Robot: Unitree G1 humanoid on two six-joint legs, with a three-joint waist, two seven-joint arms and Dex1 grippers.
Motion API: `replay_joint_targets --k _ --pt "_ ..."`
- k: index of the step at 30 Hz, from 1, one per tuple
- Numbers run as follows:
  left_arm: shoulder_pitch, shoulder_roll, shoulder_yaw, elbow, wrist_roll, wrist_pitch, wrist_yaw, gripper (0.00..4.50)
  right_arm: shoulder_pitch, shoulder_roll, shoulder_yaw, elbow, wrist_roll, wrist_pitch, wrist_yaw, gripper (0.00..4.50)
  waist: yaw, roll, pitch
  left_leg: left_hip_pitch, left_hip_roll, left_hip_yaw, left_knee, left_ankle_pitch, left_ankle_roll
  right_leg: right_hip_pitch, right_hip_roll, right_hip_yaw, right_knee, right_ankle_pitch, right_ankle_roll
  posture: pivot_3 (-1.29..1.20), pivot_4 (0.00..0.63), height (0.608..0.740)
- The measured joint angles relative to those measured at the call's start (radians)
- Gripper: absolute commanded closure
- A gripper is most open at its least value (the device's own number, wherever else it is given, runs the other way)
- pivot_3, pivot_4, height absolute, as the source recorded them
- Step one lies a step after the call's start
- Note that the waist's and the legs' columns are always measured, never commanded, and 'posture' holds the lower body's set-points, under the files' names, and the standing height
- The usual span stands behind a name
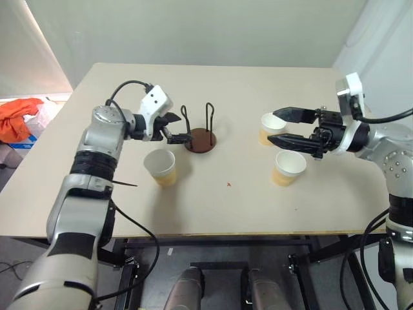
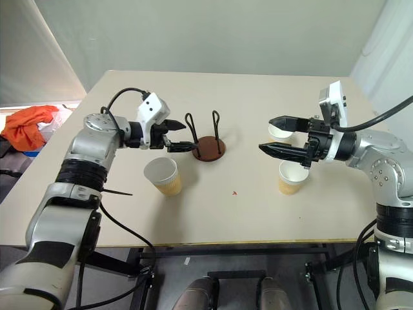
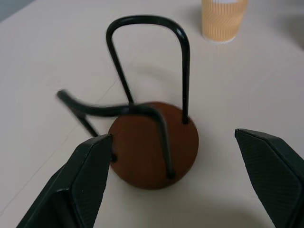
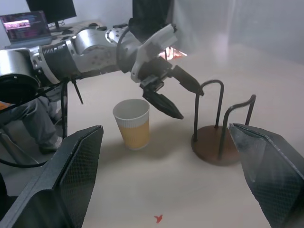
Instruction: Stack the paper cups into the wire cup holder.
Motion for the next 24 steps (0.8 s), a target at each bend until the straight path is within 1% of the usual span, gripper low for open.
replay_joint_targets --k 4,7,9,10,11,12,14,15,18,22,24 --pt "-0.024 -0.055 0.002 0.086 0.009 -0.022 0.033 0.02 0.013 0.000 -0.006 -0.043 0.025 0.016 -0.038 0.00 0.002 0.000 0.000 0.000 0.000 0.001 0.002 0.000 0.000 0.001 0.000 0.000 -0.001 0.000 0.003 0.00 0.150 0.740" --pt "-0.030 -0.079 0.002 0.127 0.017 -0.044 0.046 0.60 0.028 0.000 -0.008 -0.062 0.041 0.021 -0.058 0.00 0.004 0.000 0.000 0.000 0.000 0.001 0.002 0.000 0.000 0.001 0.000 0.001 -0.002 0.000 0.005 0.00 0.150 0.740" --pt "-0.033 -0.091 0.008 0.149 0.022 -0.064 0.046 1.24 0.032 -0.002 -0.009 -0.073 0.046 0.023 -0.070 0.00 0.004 0.000 0.000 0.000 -0.001 0.002 0.002 0.001 0.001 0.002 0.000 0.002 -0.002 0.001 0.007 0.00 0.150 0.740" --pt "-0.036 -0.101 0.013 0.162 0.023 -0.074 0.050 1.63 0.033 -0.004 -0.011 -0.075 0.051 0.024 -0.076 0.00 0.004 0.000 0.000 0.000 -0.001 0.001 0.002 0.001 0.001 0.002 0.000 0.002 -0.003 0.002 0.007 0.00 0.150 0.740" --pt "-0.040 -0.111 0.021 0.179 0.023 -0.086 0.055 1.91 0.034 -0.007 -0.014 -0.078 0.054 0.024 -0.083 0.00 0.005 0.000 0.000 0.000 -0.001 0.001 0.002 0.002 0.002 0.003 0.000 0.002 -0.004 0.002 0.008 0.00 0.150 0.740" --pt "-0.042 -0.117 0.024 0.190 0.023 -0.093 0.062 2.38 0.035 -0.009 -0.017 -0.080 0.055 0.024 -0.087 0.00 0.005 0.000 0.000 0.000 -0.001 0.001 0.002 0.002 0.002 0.003 0.000 0.002 -0.004 0.003 0.009 0.00 0.150 0.740" --pt "-0.045 -0.124 0.033 0.214 0.023 -0.107 0.072 3.00 0.042 -0.019 -0.023 -0.085 0.056 0.024 -0.093 0.00 0.005 0.000 0.000 0.000 -0.001 0.002 0.002 0.002 0.002 0.004 0.000 0.003 -0.007 0.004 0.011 0.00 0.150 0.740" --pt "-0.046 -0.125 0.038 0.224 0.024 -0.110 0.074 3.41 0.046 -0.023 -0.027 -0.085 0.057 0.024 -0.095 0.00 0.006 0.000 0.000 0.000 -0.001 0.002 0.002 0.002 0.003 0.004 0.000 0.003 -0.008 0.004 0.011 0.00 0.150 0.740" --pt "-0.052 -0.129 0.053 0.244 0.024 -0.124 0.073 4.44 0.049 -0.028 -0.030 -0.086 0.064 0.024 -0.097 0.00 0.007 0.000 0.000 -0.001 -0.002 0.002 0.002 0.002 0.003 0.005 0.001 0.003 -0.010 0.005 0.013 0.00 0.150 0.740" --pt "-0.058 -0.134 0.067 0.226 0.007 -0.124 0.020 4.48 0.049 -0.042 -0.030 -0.095 0.075 0.024 -0.097 0.00 0.008 0.000 0.000 -0.002 -0.003 0.002 0.002 0.001 0.005 0.005 0.001 0.003 -0.013 0.005 0.013 0.00 0.150 0.740" --pt "-0.057 -0.134 0.071 0.178 -0.014 -0.100 -0.024 4.48 0.049 -0.055 -0.030 -0.095 0.077 0.023 -0.092 0.00 0.009 0.000 0.000 -0.003 -0.003 0.002 0.002 0.000 0.005 0.004 0.001 0.003 -0.013 0.005 0.014 0.00 0.150 0.740"
